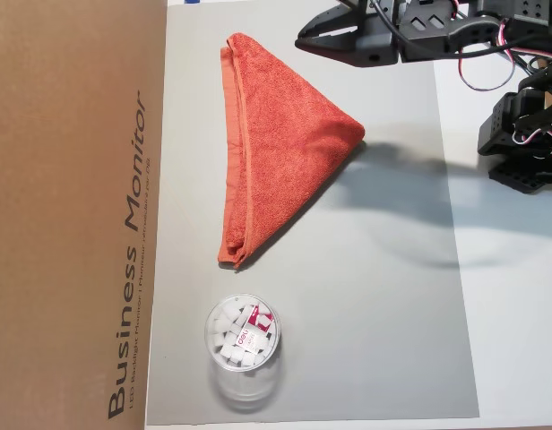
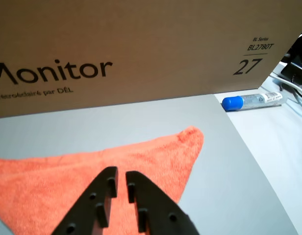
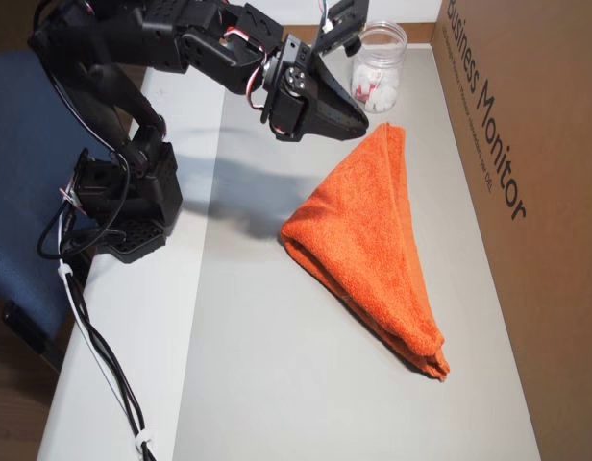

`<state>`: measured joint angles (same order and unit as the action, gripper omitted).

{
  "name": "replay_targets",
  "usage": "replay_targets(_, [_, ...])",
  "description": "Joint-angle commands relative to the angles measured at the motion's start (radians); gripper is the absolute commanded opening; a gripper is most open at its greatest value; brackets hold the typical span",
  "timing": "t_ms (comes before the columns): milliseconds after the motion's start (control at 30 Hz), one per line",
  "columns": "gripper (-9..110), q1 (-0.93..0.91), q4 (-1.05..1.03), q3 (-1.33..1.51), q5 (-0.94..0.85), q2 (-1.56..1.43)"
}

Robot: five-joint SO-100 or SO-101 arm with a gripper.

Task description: Fold the blanket.

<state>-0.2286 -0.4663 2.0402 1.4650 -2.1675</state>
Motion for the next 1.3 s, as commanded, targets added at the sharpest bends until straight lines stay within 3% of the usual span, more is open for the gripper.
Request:
replay_targets(0, [0, -0.005, 0.000, 0.048, -0.006, -0.109])
replay_targets(200, [0, 0.003, -0.021, 0.232, -0.006, -0.287])
replay_targets(567, [0, 0.103, -0.350, 0.368, -0.005, -0.563])
replay_targets(1267, [0, 0.166, -0.729, 0.546, -0.005, -0.857])
